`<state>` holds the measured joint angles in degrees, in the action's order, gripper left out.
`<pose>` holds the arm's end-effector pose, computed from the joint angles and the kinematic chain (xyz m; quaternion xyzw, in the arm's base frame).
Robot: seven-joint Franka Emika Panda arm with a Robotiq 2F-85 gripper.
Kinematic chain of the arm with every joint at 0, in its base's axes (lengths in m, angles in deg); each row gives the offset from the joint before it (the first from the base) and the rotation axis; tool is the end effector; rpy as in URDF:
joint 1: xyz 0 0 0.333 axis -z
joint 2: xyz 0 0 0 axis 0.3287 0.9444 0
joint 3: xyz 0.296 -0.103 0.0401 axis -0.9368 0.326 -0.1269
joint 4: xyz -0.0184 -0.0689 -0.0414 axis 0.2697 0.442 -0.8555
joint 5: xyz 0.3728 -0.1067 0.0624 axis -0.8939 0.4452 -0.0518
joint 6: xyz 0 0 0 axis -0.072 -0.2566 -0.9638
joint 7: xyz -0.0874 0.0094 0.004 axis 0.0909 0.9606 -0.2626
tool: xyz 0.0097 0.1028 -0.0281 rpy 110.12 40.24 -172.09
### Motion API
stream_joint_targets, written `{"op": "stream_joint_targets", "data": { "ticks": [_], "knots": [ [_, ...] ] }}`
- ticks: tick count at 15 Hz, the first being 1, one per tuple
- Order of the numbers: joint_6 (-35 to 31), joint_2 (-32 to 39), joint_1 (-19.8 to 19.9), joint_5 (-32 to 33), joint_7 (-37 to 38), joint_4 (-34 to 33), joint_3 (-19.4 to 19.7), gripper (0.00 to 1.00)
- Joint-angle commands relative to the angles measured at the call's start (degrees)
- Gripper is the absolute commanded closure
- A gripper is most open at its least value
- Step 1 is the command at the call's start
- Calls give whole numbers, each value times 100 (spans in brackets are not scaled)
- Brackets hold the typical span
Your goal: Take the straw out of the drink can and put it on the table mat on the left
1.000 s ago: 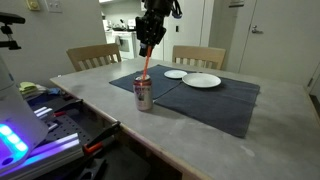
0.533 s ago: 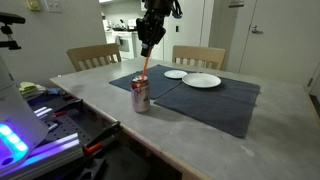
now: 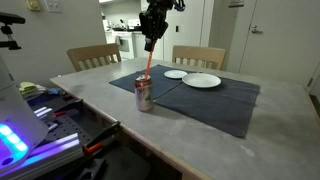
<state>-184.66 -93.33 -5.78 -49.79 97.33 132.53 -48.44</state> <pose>0.3904 -0.1734 0.3459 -0.7663 0.6279 0.1357 0.0109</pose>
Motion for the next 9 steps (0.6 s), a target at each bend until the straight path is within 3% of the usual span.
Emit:
{"op": "stream_joint_targets", "data": {
  "ticks": [1, 9],
  "knots": [
    [164, -109, 41, 38, 8, -136, -75, 98],
    [880, -443, 70, 171, 47, -368, -148, 98]
  ]
}}
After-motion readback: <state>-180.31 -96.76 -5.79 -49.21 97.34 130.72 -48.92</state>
